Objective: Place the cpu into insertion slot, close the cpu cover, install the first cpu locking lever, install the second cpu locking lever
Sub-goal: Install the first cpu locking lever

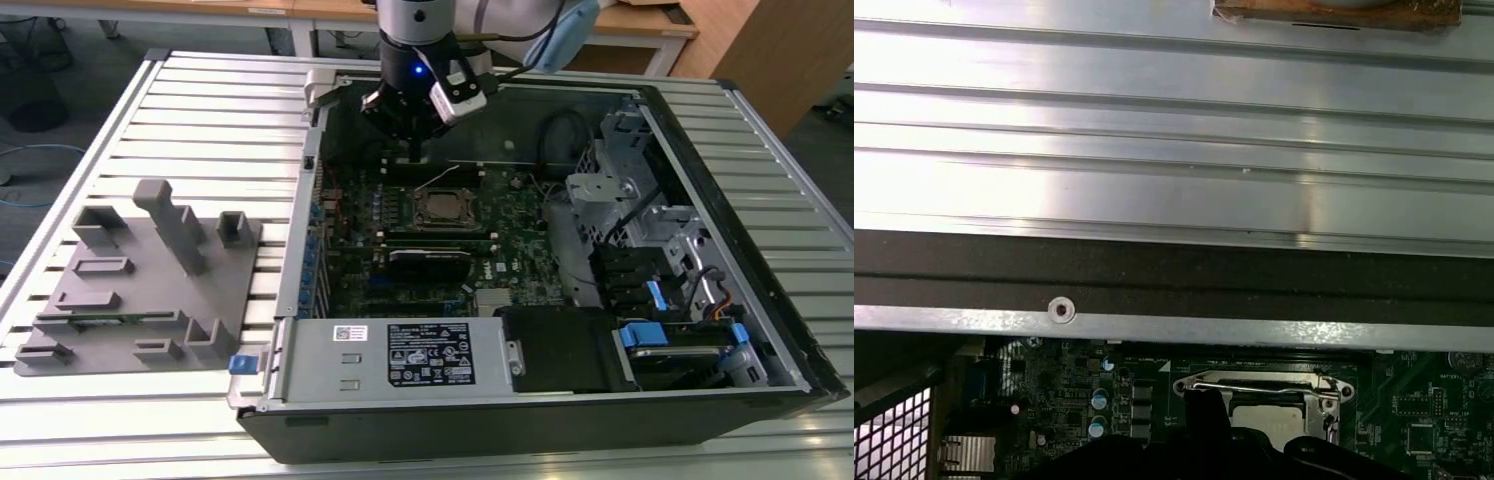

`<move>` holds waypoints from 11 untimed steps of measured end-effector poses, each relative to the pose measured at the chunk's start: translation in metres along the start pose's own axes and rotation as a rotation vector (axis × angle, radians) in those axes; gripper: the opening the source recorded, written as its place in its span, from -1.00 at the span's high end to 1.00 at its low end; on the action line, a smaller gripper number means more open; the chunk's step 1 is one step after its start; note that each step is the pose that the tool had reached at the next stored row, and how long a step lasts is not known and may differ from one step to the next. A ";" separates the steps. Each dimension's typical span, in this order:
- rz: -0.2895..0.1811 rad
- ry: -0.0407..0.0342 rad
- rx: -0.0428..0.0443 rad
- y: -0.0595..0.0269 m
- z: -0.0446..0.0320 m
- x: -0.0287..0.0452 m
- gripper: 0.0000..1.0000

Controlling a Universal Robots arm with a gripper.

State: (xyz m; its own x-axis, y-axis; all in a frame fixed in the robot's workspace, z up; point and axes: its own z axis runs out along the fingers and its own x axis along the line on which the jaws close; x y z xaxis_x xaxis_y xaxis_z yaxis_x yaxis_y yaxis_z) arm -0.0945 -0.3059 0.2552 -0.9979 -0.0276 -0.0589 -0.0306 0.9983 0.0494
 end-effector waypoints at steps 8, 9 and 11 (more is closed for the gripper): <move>0.000 0.0000 -0.0001 0.0000 0.0001 -0.0002 0.79; 0.000 0.0001 -0.0013 0.0000 0.0001 -0.0004 0.79; 0.000 0.0011 -0.0017 -0.0001 0.0004 -0.0030 0.79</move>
State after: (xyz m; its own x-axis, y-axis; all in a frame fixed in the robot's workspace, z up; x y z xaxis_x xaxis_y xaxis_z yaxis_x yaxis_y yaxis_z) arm -0.0915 -0.3059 0.2549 -0.9979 -0.0276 -0.0578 -0.0305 0.9982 0.0511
